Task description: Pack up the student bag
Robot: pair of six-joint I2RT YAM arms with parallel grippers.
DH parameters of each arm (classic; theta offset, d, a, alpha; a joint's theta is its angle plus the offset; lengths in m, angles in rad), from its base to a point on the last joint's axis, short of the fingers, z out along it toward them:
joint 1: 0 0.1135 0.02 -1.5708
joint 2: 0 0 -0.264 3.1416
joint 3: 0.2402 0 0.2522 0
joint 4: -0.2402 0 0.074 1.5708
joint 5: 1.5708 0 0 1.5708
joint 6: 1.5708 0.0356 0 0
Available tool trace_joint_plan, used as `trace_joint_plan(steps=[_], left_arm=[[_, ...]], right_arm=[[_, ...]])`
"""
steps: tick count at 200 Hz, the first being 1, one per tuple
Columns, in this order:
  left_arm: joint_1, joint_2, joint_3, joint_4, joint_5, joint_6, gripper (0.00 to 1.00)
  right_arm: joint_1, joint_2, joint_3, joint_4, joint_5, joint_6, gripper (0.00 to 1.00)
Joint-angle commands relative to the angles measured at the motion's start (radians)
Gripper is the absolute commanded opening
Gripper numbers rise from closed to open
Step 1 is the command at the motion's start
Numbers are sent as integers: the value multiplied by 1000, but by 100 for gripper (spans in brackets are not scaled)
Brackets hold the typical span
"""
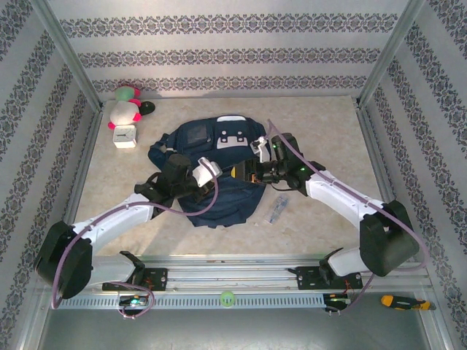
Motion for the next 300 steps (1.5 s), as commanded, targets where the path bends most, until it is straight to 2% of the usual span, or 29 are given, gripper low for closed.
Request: trace_joint_plan(steps=[1, 30, 59, 82, 93, 110, 146, 186, 207, 225, 237, 281, 300], left_arm=[[39, -46, -17, 112, 122, 67, 3], [57, -52, -18, 69, 131, 114, 3], [60, -57, -20, 74, 134, 105, 3], [61, -52, -19, 88, 178, 90, 4], [61, -52, -22, 84, 189, 101, 4], [60, -60, -31, 67, 185, 134, 4], [62, -71, -38, 27, 204, 205, 3], [62, -78, -39, 21, 227, 224, 4], [62, -76, -29, 20, 155, 183, 5], [63, -65, -11, 1, 15, 147, 6], [73, -42, 11, -23, -67, 135, 6], [118, 3, 49, -42, -86, 72, 21], [122, -29, 67, -75, -78, 27, 39]], right_arm=[[-25, 19, -21, 56, -6, 144, 51], [-56, -3, -41, 55, 26, 179, 50], [-61, -27, -42, 62, 21, 176, 45], [-46, -14, -29, 67, 13, 174, 43], [-50, -8, -36, 76, 32, 195, 44], [-62, -2, -49, 128, 45, 240, 56], [-70, 20, -29, 219, 57, 283, 55], [-68, 89, -21, 302, 48, 360, 45], [-63, 84, -51, 344, 84, 402, 26], [-53, 42, -109, 406, 150, 464, 7], [-36, 9, -148, 439, 204, 502, 0], [68, -12, -175, 513, 348, 571, 0], [105, -13, -184, 557, 431, 612, 0]])
